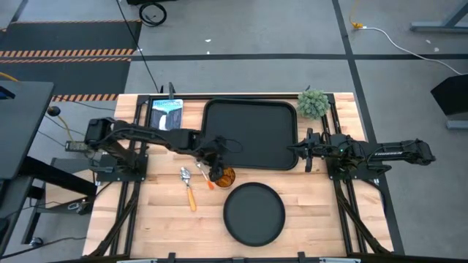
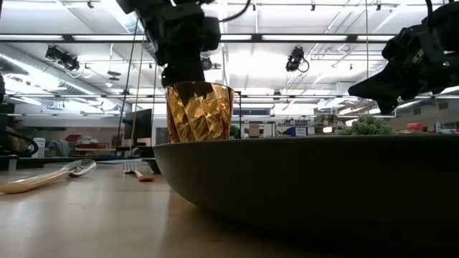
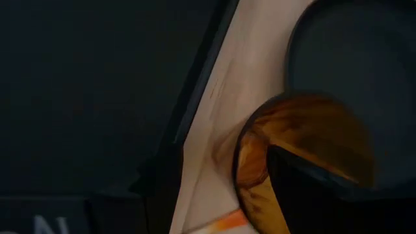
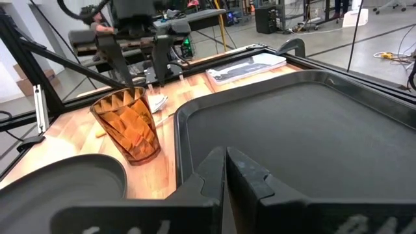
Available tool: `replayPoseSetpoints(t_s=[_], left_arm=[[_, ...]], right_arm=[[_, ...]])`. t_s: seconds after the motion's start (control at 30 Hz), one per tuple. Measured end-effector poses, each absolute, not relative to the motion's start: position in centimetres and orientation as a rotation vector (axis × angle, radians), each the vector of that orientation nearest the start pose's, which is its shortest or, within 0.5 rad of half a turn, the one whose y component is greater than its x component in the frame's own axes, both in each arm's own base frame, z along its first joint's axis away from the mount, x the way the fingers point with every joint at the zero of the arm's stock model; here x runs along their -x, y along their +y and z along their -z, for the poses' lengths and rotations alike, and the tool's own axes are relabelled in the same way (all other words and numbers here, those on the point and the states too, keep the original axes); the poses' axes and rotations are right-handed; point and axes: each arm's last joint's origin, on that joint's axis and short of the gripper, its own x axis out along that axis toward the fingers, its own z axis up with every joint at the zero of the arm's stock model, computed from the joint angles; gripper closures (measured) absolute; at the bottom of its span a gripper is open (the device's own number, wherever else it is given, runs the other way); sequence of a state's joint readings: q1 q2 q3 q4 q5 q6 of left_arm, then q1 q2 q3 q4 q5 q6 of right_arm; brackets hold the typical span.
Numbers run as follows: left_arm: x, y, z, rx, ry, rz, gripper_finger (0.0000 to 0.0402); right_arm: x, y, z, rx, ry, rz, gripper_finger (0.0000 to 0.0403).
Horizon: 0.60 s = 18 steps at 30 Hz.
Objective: Pick and place plate/cup/fork/spoon on tray
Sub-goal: Put the brown glass on the black serving tray
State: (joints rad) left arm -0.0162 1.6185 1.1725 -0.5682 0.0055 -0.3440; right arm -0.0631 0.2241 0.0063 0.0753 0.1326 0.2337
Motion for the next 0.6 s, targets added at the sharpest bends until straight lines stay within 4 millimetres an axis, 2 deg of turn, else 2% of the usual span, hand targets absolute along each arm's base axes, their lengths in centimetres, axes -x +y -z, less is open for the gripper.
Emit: replayPoseSetpoints(t_s=[0.17,0.33,0.6], left_arm=[[-33.5,-0.7,-22.0,0.331,1.08,-0.126,0.017],[-33.7,-0.7,-21.6,0.342,1.089,-0.128,0.0178],[-33.7,-0.7,-21.4,0.365,1.102,-0.146,0.026]], right_arm=[[-11.0,-1.1,-15.5,-0.228,0.114,0.211,0.038],[-11.0,-1.1,-15.5,-0.228,0.114,0.212,0.038],[-11.0,-1.1,-15.6,-0.228,0.102,0.213,0.038]])
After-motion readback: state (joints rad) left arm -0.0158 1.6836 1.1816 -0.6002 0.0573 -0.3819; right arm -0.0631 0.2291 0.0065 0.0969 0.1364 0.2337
